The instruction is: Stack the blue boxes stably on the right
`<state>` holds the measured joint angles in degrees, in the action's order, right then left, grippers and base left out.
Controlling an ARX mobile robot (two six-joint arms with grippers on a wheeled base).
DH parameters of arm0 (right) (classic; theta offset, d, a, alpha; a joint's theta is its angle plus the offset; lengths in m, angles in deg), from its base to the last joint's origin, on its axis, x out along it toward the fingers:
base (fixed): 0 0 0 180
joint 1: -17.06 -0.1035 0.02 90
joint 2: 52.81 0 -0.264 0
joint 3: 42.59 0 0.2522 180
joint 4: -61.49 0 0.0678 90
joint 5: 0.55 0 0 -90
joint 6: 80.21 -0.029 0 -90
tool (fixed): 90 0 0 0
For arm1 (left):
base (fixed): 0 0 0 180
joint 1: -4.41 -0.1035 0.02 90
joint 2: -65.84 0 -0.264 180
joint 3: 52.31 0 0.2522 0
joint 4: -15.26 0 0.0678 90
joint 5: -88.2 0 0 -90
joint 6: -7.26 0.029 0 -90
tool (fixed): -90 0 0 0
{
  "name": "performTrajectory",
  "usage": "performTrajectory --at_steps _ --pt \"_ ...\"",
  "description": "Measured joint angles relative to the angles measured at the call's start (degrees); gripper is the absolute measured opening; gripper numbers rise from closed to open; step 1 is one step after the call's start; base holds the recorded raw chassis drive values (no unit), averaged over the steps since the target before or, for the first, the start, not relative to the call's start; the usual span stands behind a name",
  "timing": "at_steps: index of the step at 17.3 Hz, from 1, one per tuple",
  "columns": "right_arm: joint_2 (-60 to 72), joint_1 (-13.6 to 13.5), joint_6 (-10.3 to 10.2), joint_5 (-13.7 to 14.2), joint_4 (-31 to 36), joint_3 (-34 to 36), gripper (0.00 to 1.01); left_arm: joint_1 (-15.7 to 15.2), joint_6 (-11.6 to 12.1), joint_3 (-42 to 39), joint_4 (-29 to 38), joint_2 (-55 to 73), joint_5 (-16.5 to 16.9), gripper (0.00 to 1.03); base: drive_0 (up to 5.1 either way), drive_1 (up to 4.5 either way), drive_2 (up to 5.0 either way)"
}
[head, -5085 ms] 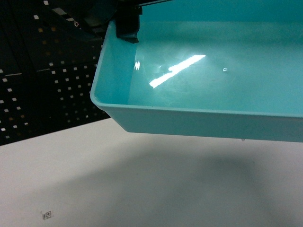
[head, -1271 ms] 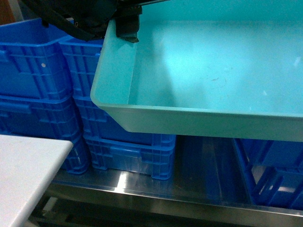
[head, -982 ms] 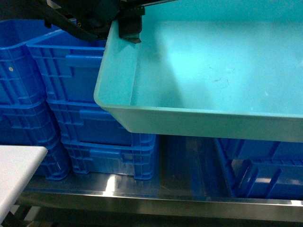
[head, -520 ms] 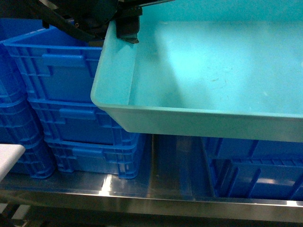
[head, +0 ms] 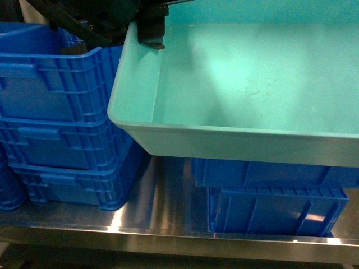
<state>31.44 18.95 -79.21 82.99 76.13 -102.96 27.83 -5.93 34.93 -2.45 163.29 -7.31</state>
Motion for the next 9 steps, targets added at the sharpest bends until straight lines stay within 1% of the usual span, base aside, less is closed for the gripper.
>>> performTrajectory --at_steps 9 --pt "0.0 0.0 0.0 0.0 -0.33 0.02 0.07 0.04 -0.02 0.0 -0.33 0.0 0.0 0.06 4.4 -2.19 -2.2"
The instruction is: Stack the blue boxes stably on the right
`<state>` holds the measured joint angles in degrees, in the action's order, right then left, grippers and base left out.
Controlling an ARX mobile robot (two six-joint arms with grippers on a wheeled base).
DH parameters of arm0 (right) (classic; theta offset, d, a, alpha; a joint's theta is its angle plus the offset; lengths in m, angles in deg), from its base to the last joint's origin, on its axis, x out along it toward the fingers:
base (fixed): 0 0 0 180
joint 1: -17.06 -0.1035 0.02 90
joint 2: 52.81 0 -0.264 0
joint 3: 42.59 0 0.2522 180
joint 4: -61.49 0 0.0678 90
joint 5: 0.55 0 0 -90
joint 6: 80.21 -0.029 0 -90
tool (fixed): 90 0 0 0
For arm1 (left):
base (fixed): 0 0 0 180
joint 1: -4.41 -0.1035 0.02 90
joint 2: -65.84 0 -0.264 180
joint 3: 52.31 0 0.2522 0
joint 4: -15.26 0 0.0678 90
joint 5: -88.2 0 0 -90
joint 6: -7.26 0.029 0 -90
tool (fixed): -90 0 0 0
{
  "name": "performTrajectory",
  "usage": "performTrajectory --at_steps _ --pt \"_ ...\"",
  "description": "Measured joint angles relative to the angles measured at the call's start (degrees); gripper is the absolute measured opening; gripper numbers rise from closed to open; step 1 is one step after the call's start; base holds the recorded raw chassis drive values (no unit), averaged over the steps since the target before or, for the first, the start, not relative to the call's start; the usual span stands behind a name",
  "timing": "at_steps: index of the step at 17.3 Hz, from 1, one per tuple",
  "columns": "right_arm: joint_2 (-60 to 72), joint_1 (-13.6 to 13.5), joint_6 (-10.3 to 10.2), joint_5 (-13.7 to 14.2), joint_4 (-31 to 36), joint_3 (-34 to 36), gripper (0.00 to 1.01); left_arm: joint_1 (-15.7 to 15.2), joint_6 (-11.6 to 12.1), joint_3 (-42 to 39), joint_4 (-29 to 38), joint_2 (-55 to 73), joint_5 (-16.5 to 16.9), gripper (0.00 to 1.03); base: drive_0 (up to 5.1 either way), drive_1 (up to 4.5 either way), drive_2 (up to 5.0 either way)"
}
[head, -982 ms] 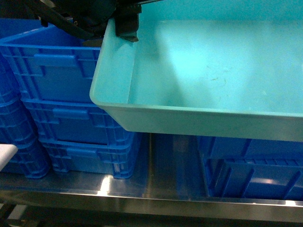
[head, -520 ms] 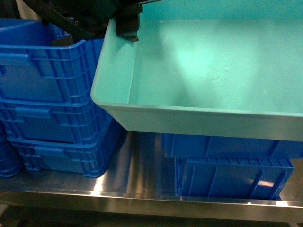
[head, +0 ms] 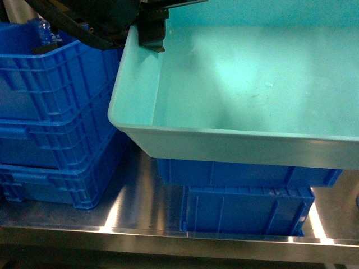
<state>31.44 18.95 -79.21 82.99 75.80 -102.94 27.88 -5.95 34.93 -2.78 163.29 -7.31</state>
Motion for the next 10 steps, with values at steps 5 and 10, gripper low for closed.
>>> performTrajectory --at_steps 5,10 --pt "0.0 0.0 0.0 0.02 0.13 0.02 0.07 0.0 0.02 0.0 0.11 0.0 -0.07 0.06 4.4 -2.17 -2.2" --pt "0.0 0.0 0.0 0.0 0.31 0.02 0.07 0.0 0.02 0.0 0.17 -0.02 -0.04 0.06 3.5 -1.69 -1.7"
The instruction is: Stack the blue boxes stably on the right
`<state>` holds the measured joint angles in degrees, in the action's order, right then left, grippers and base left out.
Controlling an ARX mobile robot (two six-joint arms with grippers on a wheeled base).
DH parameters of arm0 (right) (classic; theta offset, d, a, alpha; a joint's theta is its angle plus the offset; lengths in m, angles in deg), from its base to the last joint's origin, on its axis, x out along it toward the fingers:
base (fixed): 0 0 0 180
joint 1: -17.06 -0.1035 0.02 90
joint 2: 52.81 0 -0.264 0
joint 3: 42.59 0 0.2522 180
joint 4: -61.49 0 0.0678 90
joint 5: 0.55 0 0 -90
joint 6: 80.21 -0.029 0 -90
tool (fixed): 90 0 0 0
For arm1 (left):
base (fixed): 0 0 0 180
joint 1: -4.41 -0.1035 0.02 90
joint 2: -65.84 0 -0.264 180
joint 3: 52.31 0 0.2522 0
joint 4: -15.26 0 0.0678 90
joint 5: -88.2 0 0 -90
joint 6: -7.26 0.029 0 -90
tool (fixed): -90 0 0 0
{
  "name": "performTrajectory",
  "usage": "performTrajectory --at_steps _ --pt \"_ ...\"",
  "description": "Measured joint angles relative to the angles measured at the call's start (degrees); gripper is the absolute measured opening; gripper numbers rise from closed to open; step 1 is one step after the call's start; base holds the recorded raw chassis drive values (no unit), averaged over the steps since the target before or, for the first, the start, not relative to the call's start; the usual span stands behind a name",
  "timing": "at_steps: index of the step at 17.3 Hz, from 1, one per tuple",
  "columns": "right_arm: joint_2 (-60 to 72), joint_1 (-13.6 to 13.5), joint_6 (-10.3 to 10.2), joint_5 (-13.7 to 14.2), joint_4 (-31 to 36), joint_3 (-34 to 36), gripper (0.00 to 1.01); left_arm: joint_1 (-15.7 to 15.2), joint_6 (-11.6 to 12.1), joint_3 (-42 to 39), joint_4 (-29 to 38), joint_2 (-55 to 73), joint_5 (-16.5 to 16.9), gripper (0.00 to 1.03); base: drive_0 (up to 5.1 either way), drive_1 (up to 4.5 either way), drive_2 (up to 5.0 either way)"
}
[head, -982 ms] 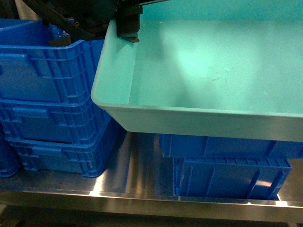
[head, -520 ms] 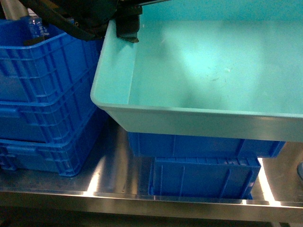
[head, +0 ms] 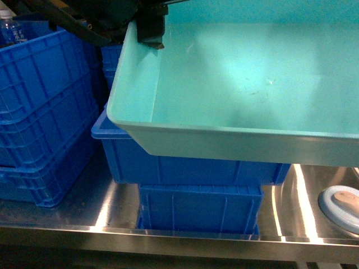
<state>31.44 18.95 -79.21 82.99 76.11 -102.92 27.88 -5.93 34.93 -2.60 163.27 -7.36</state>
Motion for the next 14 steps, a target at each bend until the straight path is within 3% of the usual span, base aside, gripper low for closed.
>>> performTrajectory --at_steps 3,14 --pt "0.02 0.48 0.0 0.0 -0.26 0.15 0.07 0.5 0.02 0.0 -0.04 -0.09 -0.17 0.06 0.0 0.0 0.0" --pt "-0.11 0.0 0.0 0.0 0.24 0.13 0.07 0.07 0.13 0.0 0.26 -0.31 -0.2 0.06 -0.1 4.12 -4.4"
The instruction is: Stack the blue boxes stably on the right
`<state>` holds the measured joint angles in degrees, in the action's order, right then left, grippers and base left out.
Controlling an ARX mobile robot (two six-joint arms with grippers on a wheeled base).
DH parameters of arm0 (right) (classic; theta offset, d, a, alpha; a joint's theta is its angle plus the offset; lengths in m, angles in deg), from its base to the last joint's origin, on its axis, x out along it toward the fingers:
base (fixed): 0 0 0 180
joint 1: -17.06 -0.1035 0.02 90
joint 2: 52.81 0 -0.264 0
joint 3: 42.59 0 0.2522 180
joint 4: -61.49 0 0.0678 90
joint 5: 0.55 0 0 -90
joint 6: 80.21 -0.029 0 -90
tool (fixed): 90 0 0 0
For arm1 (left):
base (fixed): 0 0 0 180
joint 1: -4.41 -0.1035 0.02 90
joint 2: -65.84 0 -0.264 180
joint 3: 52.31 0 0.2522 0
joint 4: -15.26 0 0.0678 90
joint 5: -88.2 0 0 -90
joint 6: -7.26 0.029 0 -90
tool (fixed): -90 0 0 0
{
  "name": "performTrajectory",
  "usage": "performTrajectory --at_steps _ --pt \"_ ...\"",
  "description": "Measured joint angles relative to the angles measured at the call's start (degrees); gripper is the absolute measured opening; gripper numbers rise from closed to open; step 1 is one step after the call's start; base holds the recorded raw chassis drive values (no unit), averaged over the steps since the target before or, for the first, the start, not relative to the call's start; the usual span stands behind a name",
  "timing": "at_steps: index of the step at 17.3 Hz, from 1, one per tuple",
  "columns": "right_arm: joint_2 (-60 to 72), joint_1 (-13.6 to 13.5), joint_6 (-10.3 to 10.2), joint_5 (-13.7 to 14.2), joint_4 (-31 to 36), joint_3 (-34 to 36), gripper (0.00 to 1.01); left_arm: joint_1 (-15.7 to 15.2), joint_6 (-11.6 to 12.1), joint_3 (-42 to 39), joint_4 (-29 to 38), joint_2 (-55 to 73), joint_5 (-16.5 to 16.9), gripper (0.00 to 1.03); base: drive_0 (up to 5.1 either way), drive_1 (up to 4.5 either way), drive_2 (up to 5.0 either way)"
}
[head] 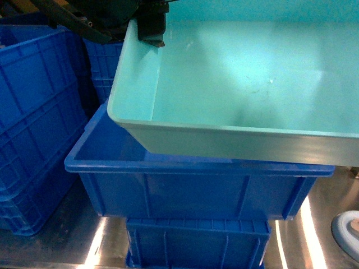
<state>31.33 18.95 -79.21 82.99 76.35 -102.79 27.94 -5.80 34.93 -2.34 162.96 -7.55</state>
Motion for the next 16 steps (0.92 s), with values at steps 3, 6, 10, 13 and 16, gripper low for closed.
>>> performTrajectory --at_steps 3,6,10,13,16 --pt "0.02 0.0 -0.02 -0.02 -0.13 0.0 0.07 -0.02 0.02 0.0 -0.07 0.02 0.0 0.06 -0.1 4.14 -4.4" --pt "0.09 0.0 -0.04 -0.02 -0.37 0.02 0.07 0.0 0.02 0.0 -0.37 0.02 0.0 0.06 0.0 4.28 -4.3" --pt "0.24 -0.02 -0.07 -0.07 -0.39 -0.07 0.07 -0.13 0.02 0.0 -0.44 0.04 0.22 0.06 0.0 1.08 -1.1" --pt "0.09 0.02 -0.07 -0.04 -0.33 -0.09 0.07 -0.11 0.0 0.0 -0.42 0.02 0.22 0.06 -3.2 2.11 1.3" --pt "0.02 0.2 -0.07 -0.2 -0.11 0.0 0.07 0.04 0.0 0.0 -0.28 0.02 0.04 0.06 0.0 0.0 0.0"
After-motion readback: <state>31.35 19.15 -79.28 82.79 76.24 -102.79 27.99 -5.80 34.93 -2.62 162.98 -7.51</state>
